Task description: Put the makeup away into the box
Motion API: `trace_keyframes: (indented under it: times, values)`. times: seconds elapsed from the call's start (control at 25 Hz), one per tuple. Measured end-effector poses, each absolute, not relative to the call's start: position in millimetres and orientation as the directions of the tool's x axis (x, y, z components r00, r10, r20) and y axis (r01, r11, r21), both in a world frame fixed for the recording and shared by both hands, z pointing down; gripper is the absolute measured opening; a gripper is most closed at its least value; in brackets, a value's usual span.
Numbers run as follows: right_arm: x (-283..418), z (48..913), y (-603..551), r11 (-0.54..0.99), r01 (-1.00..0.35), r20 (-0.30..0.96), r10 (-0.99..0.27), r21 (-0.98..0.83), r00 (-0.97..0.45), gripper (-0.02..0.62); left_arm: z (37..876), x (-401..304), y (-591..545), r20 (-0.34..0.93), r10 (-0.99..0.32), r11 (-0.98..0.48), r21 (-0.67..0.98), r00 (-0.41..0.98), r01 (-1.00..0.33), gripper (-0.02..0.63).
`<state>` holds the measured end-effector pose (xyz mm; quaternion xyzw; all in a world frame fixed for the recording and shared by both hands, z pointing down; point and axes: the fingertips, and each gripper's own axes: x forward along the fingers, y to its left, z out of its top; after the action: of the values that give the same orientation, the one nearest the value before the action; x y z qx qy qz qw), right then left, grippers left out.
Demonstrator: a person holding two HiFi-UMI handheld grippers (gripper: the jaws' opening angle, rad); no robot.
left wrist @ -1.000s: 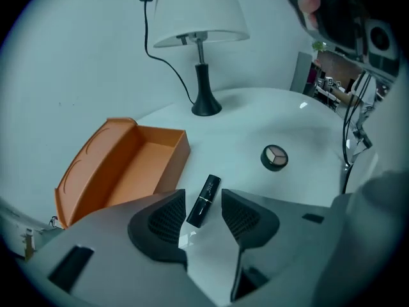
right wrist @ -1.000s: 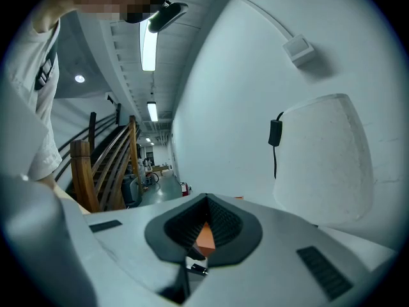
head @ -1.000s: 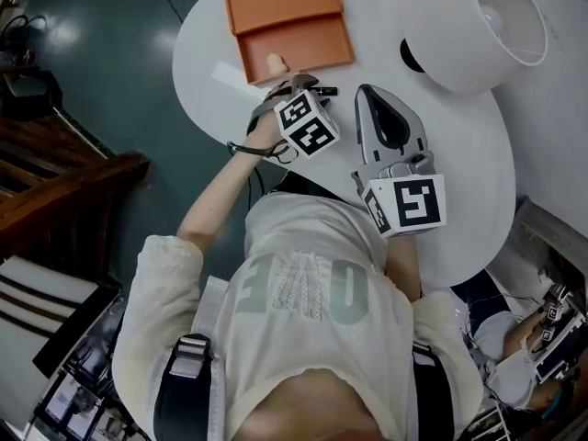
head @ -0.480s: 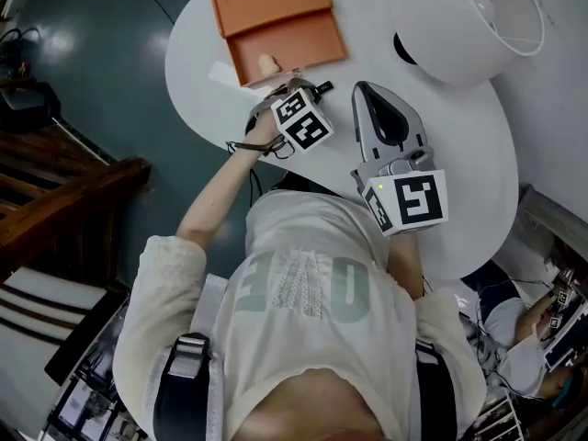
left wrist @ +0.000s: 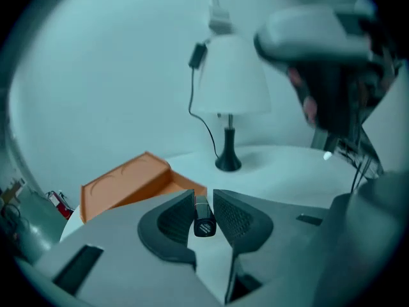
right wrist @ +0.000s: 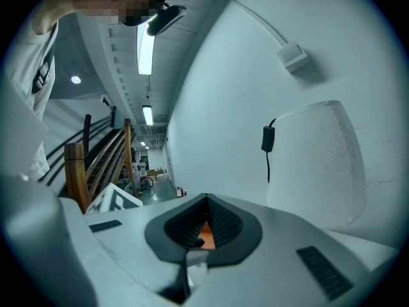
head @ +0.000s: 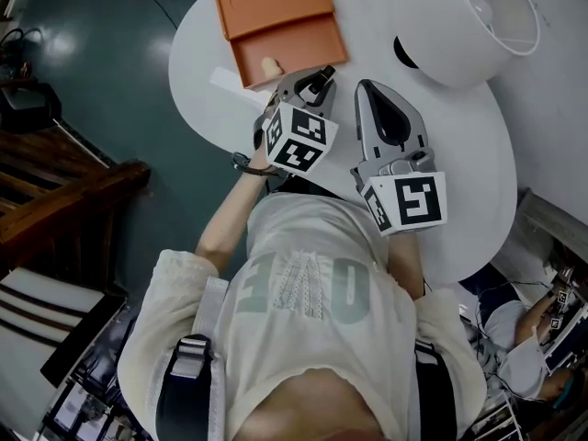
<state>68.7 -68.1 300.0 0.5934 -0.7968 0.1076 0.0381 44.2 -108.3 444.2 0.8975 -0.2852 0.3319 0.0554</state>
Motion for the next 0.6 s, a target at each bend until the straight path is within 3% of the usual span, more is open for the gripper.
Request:
trace_keyframes:
  times: [0.28,0.6]
  values:
    - [66,299,-64,0.277,-0.952,0.183,-0.937,-0.134,-0.298,0.005,329,25,-101,0.323,-0.655,-0.725,-0.015,0.683,-0.688,0.094]
    - [59,297,-66,0.301,-0.945,0.180,-0.930,-0.130,-0.320,0.005,297,12,-105,0.233,-0.716,-0.685,-0.053,0.658,-0.727,0.089]
